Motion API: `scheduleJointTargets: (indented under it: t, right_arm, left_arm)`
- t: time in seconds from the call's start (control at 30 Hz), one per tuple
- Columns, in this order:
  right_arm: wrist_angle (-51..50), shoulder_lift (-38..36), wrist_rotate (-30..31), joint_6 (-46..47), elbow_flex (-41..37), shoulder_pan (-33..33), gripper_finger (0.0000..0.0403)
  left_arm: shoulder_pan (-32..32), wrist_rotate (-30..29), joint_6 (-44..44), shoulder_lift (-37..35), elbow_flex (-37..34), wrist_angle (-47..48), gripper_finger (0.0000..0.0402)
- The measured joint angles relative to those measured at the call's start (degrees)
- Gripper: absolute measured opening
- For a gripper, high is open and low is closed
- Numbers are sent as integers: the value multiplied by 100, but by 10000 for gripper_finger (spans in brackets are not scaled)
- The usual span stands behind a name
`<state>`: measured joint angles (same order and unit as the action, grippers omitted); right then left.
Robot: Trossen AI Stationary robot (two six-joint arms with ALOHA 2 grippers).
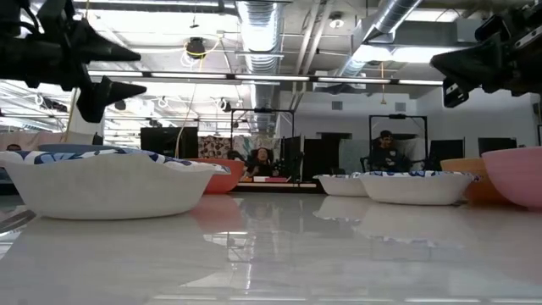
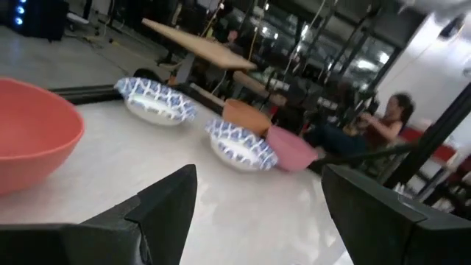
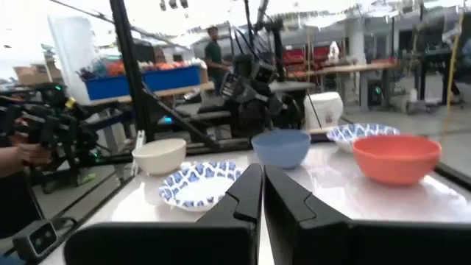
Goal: Nest bowls inside each other
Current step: Stack the middle right white and blue bowl on top of the bottom left white and blue bowl
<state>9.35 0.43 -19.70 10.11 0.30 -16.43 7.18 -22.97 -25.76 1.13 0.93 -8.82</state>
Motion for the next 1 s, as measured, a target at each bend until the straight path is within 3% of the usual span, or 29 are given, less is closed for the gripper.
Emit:
scheduleJointTargets:
  t: [0.17, 0.33, 0.53, 0.73, 1.0]
  right_arm:
    - [384, 4, 110, -137, 253, 24, 39]
    - [267, 64, 691, -563, 879, 22, 47]
    - [177, 524, 1636, -1321, 1722, 22, 57]
    - [-779, 1491, 2274, -1786, 2660, 22, 64]
    - [-1508, 3107, 2280, -2052, 3497, 33, 157]
  left_arm:
    - [0, 15, 89, -2, 11, -726, 281]
    - [0, -112, 161, 89, 454, -540, 281]
    - [0, -437, 503, 782, 1611, 601, 281]
    - [0, -663, 882, 2134, 3116, 2242, 281]
    - [2, -827, 1317, 3727, 4495, 3596, 281]
